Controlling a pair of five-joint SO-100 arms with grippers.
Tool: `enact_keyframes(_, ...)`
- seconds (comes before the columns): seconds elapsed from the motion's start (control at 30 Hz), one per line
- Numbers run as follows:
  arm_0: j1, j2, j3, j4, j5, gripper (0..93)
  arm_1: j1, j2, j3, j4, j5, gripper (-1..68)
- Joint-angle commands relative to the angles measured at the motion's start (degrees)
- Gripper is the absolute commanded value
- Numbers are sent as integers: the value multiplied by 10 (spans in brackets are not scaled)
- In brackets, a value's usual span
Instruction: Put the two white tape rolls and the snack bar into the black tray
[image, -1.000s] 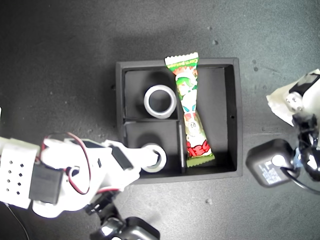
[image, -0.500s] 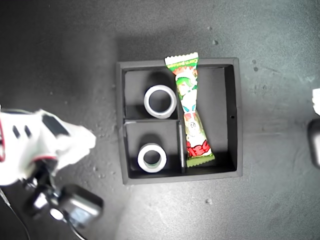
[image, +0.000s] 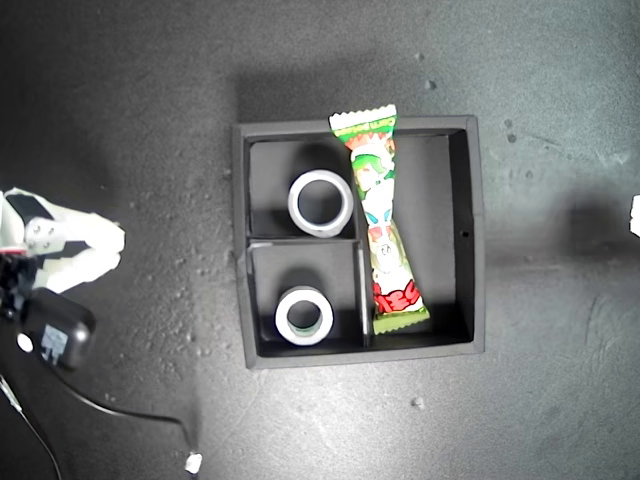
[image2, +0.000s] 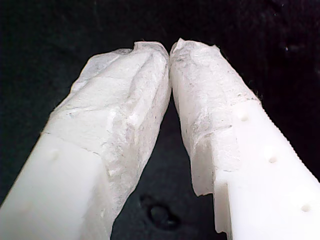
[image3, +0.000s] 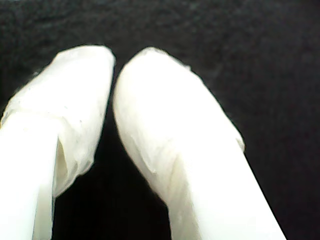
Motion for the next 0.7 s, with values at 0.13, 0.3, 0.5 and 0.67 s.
enact_keyframes(0.13,5,98,60,24,-14,1,25,172,123,33,-13,-6)
enact_keyframes(0.3,7,122,85,47,-18,1,33,173,181,-4,-18,-5)
enact_keyframes(0.5,14,103,148,55,-105,86,14,172,181,104,34,-2)
enact_keyframes(0.67,4,122,148,128,-42,49,-34,168,181,126,-10,0)
